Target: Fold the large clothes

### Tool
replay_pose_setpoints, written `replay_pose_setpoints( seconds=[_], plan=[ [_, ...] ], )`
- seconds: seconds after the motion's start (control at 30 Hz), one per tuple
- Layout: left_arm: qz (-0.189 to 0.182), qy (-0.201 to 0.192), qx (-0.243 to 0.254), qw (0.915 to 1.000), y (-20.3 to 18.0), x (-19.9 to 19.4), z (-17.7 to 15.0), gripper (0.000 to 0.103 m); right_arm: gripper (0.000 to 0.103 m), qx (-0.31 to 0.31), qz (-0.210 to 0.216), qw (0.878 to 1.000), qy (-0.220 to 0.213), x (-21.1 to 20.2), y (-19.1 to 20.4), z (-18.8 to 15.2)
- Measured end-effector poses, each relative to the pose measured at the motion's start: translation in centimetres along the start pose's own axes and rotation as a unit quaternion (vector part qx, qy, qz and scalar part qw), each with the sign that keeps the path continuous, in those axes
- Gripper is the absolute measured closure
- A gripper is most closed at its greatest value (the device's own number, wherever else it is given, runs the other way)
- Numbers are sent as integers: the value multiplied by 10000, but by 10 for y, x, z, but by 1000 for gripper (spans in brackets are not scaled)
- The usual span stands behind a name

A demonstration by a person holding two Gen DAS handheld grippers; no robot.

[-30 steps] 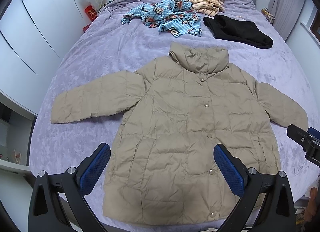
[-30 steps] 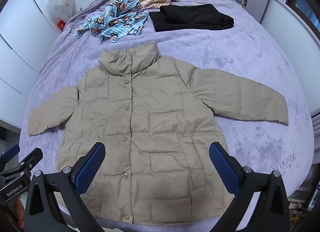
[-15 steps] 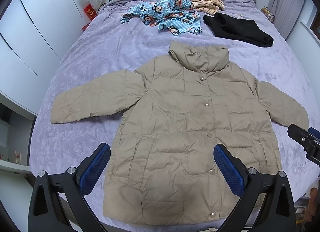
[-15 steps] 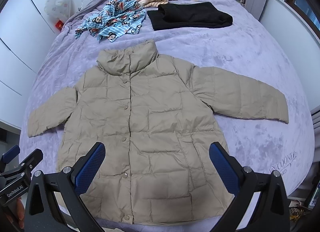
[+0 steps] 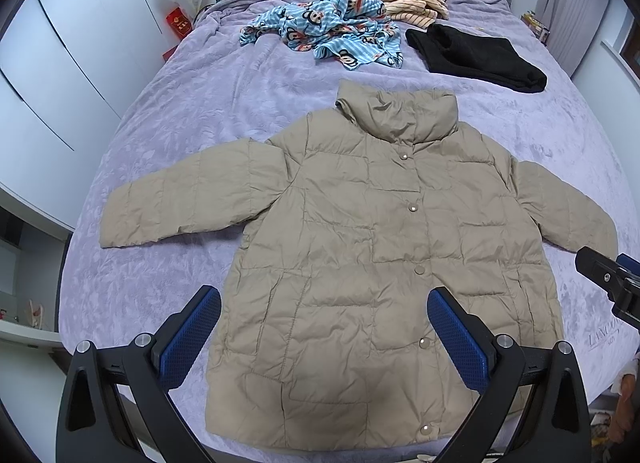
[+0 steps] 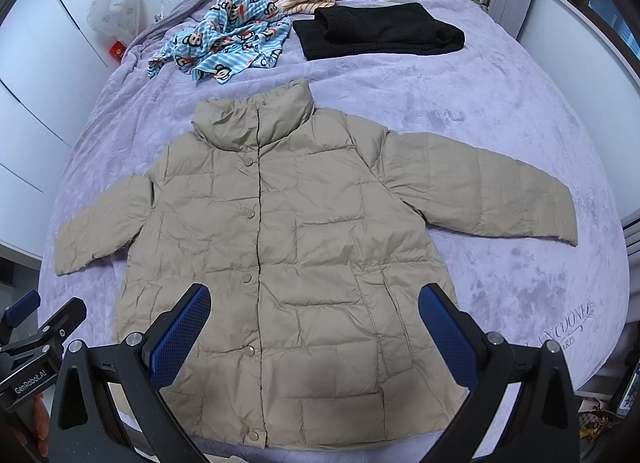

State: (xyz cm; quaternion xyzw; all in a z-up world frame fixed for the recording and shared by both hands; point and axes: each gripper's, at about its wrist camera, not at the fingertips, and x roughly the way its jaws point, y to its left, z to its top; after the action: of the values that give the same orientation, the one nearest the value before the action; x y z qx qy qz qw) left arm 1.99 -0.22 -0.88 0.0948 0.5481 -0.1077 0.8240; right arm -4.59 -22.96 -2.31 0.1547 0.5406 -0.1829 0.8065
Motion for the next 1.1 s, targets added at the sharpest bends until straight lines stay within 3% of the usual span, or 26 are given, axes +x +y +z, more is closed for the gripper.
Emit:
replay_pose_setpoints(
  seconds=[1.1],
  plan=[
    [-13,67,-4,10000,-1,4,-4,0,0,20,36,10000,47,1,-2,1]
  ],
)
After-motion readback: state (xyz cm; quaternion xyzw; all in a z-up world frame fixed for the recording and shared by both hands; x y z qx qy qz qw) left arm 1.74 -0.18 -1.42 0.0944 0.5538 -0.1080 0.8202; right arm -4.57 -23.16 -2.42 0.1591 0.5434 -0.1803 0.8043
